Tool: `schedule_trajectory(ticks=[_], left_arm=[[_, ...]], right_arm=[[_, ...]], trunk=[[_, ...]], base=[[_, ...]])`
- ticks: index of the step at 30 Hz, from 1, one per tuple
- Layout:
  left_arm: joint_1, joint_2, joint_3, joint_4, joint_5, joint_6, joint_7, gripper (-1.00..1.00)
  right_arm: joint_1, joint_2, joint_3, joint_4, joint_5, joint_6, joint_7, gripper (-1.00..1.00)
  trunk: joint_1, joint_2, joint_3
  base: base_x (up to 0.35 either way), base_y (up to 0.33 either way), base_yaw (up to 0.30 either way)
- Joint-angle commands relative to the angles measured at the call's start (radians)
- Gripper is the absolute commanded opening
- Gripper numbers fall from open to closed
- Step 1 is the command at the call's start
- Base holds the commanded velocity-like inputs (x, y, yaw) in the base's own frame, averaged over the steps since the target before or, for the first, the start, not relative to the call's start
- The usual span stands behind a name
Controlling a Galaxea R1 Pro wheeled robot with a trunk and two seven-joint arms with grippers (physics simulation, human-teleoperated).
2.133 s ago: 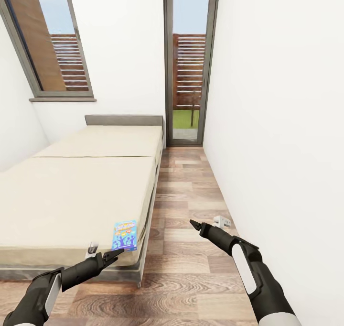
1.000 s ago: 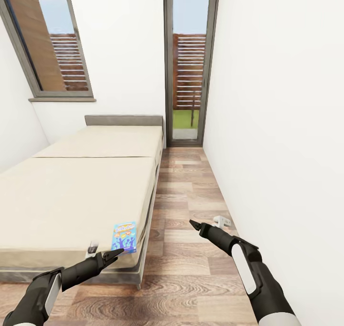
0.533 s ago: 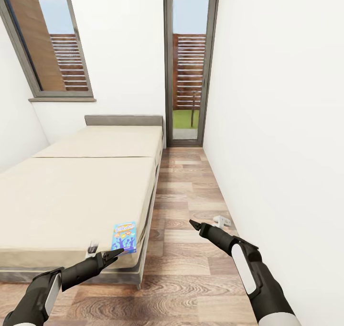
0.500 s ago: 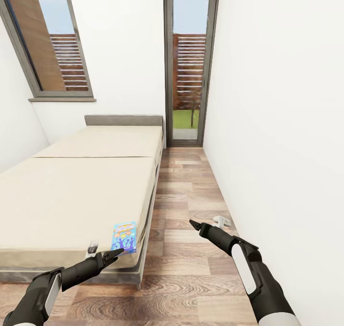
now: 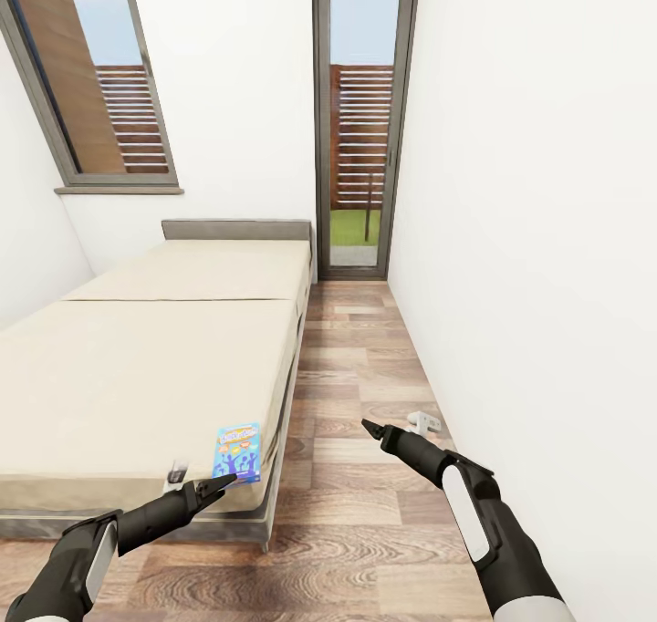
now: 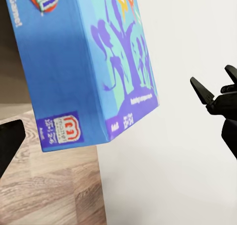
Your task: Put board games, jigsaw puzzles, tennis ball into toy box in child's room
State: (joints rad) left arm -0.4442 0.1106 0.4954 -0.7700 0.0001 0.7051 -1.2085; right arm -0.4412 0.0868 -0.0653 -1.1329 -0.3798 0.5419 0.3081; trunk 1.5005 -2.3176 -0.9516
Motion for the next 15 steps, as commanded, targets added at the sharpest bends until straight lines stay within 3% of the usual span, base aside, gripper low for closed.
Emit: schedule_trajectory(ticks=[1, 15], left_arm=[[-0.001, 0.0, 0.002, 0.0, 0.0, 0.01, -0.004, 1.0], [-0.001, 0.001, 0.002, 0.0, 0.0, 0.011, -0.004, 1.0]], right_arm=[[-0.001, 0.001, -0.004, -0.001, -0.004, 0.008, 0.003, 1.0], [-0.001, 0.001, -0.004, -0.001, -0.004, 0.008, 0.003, 1.0]], trunk=[[0.0, 0.0, -0.001], [0.0, 0.0, -0.001]], base=[[0.0, 0.0, 0.0], [0.065, 0.0, 0.0]])
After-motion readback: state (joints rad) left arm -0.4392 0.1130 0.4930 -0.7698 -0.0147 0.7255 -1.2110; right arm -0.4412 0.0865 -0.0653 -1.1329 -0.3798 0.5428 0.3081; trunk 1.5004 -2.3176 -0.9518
